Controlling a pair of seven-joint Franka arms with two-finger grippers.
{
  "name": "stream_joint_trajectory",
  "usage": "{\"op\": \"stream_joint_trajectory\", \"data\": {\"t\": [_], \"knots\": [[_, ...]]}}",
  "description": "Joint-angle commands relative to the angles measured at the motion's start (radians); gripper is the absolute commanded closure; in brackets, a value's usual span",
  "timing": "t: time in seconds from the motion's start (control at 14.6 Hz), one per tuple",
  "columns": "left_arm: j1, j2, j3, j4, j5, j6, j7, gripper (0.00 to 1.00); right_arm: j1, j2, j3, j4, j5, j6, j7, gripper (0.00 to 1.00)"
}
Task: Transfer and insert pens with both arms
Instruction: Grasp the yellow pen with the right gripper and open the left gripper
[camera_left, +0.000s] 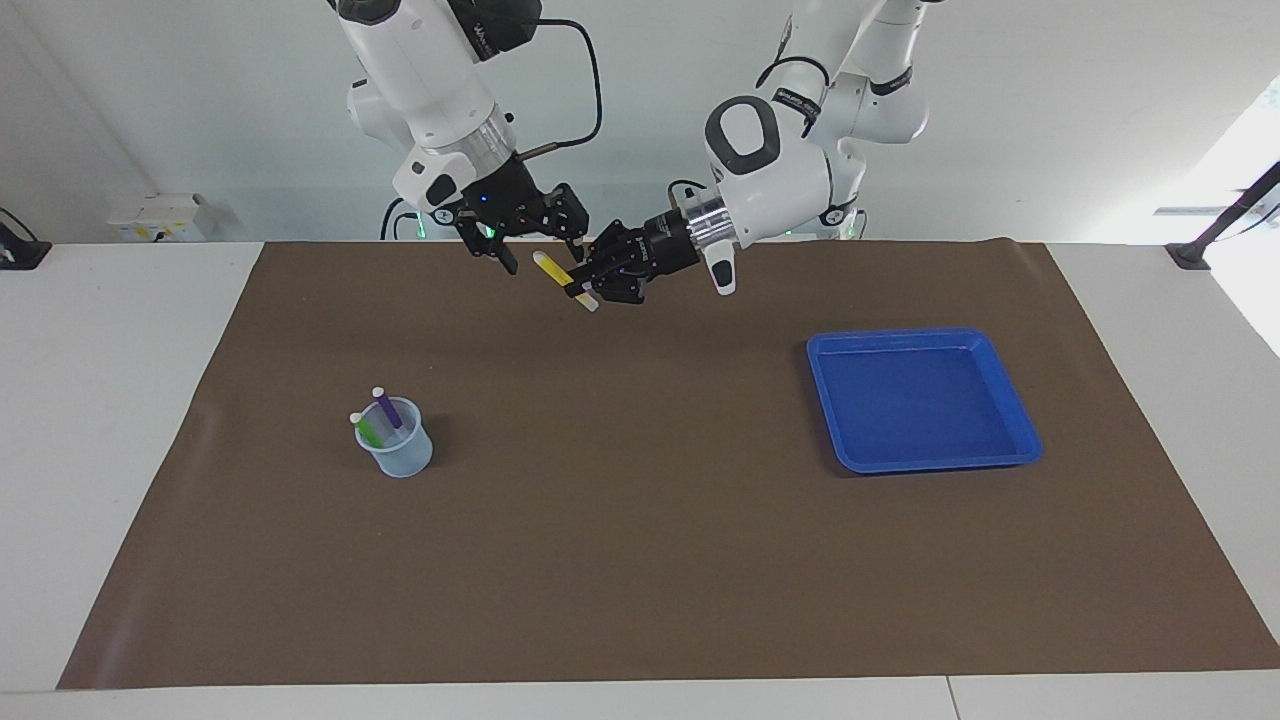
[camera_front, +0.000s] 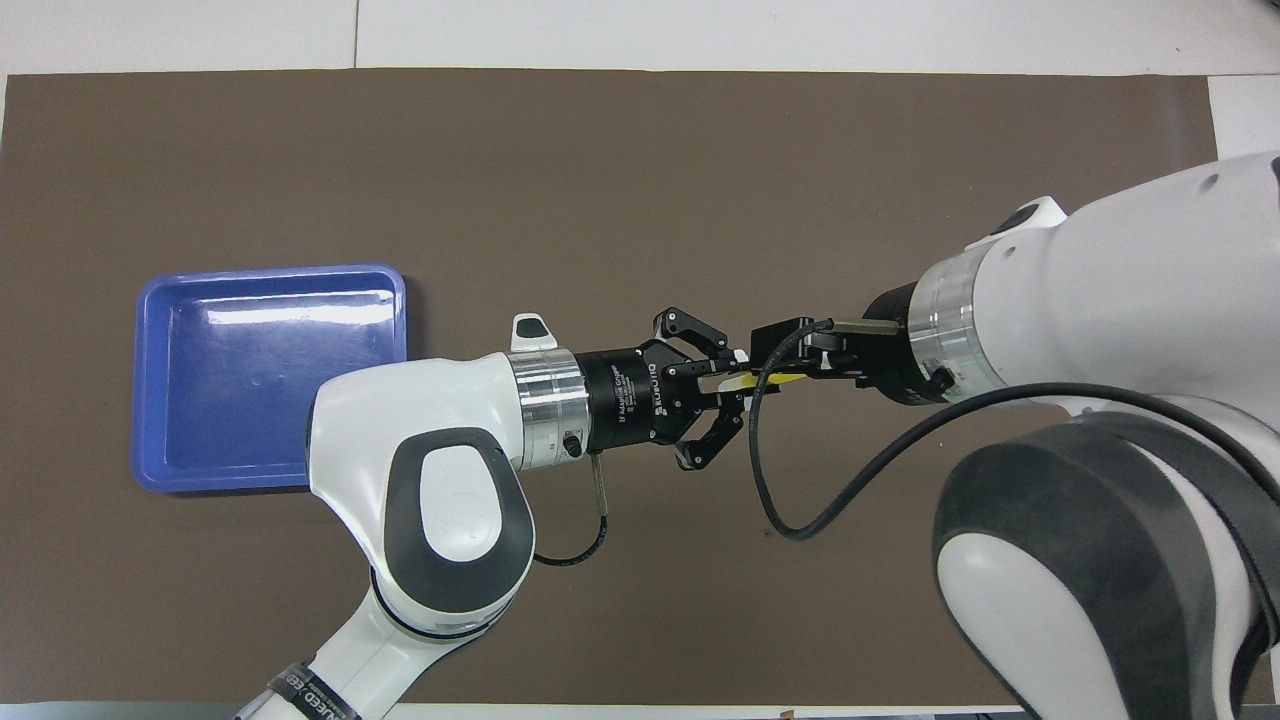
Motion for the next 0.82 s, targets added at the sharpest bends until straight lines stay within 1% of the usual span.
{"op": "stream_joint_trajectory", "data": {"t": [0.0,0.21,0.41,0.48,0.75], "knots": [[-0.019,-0.018,0.013,-0.017,-0.033,0.023,0.021,1.0,-0.003,-0.026,-0.001,-0.046,0.023,0.055,0.007,0.17],[-0.019,-0.018,0.013,-0.017,-0.048,0.023,0.023,1.0,-0.003,-0.024,0.001,-0.046,0.03,0.057,0.01,0.46],[-0.019,-0.018,0.013,-0.017,-0.051,0.035,0.023,1.0,-0.003,-0.026,0.005,-0.044,0.047,0.054,0.015,0.84],[-0.019,-0.018,0.013,-0.017,-0.051,0.036,0.023,1.0,-0.003,-0.026,0.013,-0.044,0.047,0.055,0.015,0.99],[-0.019,-0.018,0.013,-0.017,-0.052,0.041,0.023,1.0,-0.003,-0.024,0.013,-0.042,0.047,0.06,0.013,1.0]]}}
